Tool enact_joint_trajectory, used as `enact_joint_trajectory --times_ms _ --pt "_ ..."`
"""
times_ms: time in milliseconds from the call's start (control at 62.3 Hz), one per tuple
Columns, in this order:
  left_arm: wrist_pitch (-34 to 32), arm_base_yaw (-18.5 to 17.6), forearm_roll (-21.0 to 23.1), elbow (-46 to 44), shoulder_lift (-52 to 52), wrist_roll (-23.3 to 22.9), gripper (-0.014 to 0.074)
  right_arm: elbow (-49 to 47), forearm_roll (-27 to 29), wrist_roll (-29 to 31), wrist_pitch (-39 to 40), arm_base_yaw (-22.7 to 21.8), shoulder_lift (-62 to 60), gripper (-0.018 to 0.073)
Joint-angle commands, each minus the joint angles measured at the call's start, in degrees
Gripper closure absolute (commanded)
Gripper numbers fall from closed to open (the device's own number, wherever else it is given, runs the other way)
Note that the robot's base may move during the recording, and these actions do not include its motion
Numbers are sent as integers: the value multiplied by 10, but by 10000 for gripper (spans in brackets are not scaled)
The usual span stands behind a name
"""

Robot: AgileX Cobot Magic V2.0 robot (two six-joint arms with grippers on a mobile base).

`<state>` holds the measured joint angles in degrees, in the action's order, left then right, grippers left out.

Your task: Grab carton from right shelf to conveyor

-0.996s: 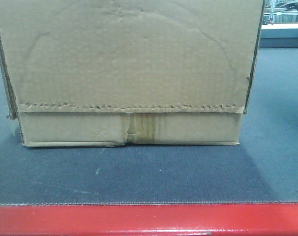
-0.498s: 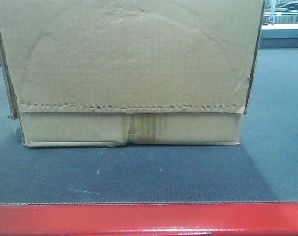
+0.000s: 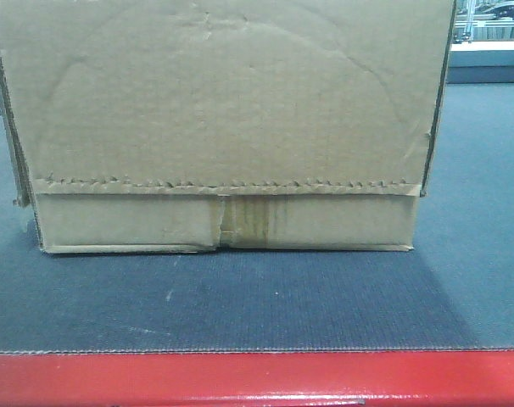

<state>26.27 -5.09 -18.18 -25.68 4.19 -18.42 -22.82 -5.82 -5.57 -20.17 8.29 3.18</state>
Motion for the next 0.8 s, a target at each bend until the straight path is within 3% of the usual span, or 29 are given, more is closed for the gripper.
enact_joint_trajectory --times_ms 0,530,658,707,787 --pt "-6 1 0 -1 -4 2 584 1 0 5 9 -2 -4 627" --pt "-6 1 0 -1 -4 2 584 1 0 5 10 -2 -4 627" --pt "-6 26 35 0 -11 3 584 1 0 5 10 -2 -4 627" --pt "-8 43 68 8 -21 7 584 1 0 5 10 -2 -4 627" --pt "-25 73 104 40 -40 51 584 1 0 5 11 -2 -4 627"
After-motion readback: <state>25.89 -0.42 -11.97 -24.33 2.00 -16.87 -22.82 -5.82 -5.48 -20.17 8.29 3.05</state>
